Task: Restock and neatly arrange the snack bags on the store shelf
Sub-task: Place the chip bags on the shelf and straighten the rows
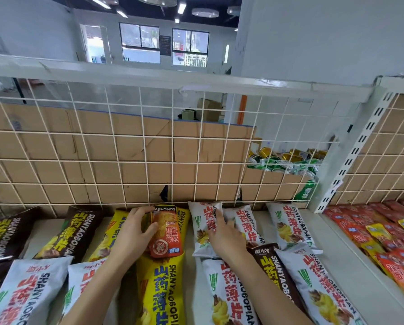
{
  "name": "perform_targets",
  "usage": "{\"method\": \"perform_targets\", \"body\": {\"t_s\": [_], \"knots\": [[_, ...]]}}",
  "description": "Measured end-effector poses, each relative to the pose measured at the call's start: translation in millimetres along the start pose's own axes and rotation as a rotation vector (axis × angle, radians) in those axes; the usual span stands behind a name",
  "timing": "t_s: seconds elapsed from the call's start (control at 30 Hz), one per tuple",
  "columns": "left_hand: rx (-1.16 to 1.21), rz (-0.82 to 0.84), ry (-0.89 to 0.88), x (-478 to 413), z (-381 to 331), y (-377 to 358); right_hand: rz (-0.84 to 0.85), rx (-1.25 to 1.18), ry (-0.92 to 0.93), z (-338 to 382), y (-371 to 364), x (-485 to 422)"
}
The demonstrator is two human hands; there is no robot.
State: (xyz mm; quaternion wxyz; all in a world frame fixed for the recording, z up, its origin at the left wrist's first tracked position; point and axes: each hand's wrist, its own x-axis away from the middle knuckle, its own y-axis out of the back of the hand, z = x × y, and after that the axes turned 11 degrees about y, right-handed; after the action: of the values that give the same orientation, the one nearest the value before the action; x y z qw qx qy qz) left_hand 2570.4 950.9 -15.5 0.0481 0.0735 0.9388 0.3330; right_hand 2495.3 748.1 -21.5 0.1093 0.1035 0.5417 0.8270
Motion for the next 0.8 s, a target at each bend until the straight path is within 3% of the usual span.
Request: {"method": "perform_targets", "body": {"t_s": [0.1, 0.23, 0.43, 0.67, 0.8], "knots": [[0.005, -0.007, -0.020, 1, 2, 2, -0.016, 0.007, -0.035, 2, 0, 3], [0.002, -0.013, -0.034, 4, 4, 5, -0.203, 0.126, 0.058, 3, -8, 8], [-0.018, -0.014, -0.060, 10, 1, 6, -0.076, 0.129, 0.129, 2, -10, 6], [-0.022, 0.027, -0.087, 20, 4, 11, -0.105, 0.158, 0.135, 3, -14, 7], [-0.015, 0.024, -0.127, 30, 5, 13, -0.210, 0.150, 0.180, 5, -10, 16]]}}
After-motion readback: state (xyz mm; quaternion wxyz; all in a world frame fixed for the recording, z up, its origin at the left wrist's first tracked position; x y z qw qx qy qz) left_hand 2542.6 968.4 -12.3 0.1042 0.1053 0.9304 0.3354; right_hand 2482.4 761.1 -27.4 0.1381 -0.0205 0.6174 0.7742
